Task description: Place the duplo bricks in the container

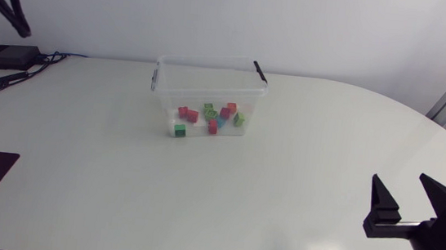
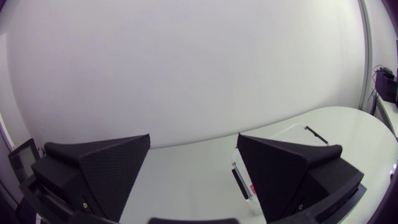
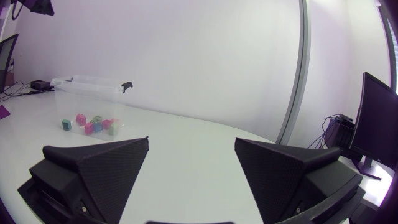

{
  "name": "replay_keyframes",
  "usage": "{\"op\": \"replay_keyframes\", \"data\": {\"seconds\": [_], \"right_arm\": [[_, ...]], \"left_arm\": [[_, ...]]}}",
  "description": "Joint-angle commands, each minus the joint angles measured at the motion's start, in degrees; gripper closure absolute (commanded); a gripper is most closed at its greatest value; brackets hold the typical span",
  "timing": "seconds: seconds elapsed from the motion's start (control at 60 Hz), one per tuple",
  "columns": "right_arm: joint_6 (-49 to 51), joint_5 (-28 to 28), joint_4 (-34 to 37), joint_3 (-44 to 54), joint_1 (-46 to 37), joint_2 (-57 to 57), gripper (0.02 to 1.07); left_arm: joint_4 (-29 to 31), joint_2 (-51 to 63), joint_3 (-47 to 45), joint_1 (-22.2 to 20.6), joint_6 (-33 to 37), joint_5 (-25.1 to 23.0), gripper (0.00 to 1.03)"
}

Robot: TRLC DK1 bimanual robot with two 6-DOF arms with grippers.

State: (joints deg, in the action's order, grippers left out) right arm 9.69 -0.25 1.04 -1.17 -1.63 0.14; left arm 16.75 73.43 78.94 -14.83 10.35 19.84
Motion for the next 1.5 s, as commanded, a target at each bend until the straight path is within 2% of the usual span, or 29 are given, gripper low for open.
{"op": "replay_keyframes", "data": {"seconds": [0.0,0.183,0.333,0.55,0.933,1.1,1.483], "right_arm": [[0.94,-0.45,-0.77,1.17,-0.48,-0.49,0.07],[0.94,-0.45,-0.77,1.17,-0.39,-0.41,0.07],[0.94,-0.45,-0.77,1.17,-0.48,-0.49,0.07],[1.03,-0.45,-0.77,1.17,-0.48,-0.41,0.07],[1.03,-0.45,-0.77,1.17,-0.39,-0.49,0.07],[0.94,-0.45,-0.77,1.17,-0.48,-0.41,0.07],[0.94,-0.45,-0.77,1.17,-0.39,-0.49,0.07]], "left_arm": [[-0.85,-4.70,-4.58,-0.64,0.29,-0.06,0.05],[-3.04,-15.07,-15.48,-0.99,-0.07,-0.06,0.05],[-3.83,-21.92,-20.66,1.47,-0.07,0.64,0.05],[-5.42,-30.89,-27.43,2.61,0.20,1.70,0.05],[-5.06,-51.54,-41.85,2.96,-0.07,1.52,0.05],[-2.69,-58.93,-44.40,6.04,-0.07,1.52,0.05],[2.58,-72.46,-47.30,10.26,0.81,1.35,0.05]]}}
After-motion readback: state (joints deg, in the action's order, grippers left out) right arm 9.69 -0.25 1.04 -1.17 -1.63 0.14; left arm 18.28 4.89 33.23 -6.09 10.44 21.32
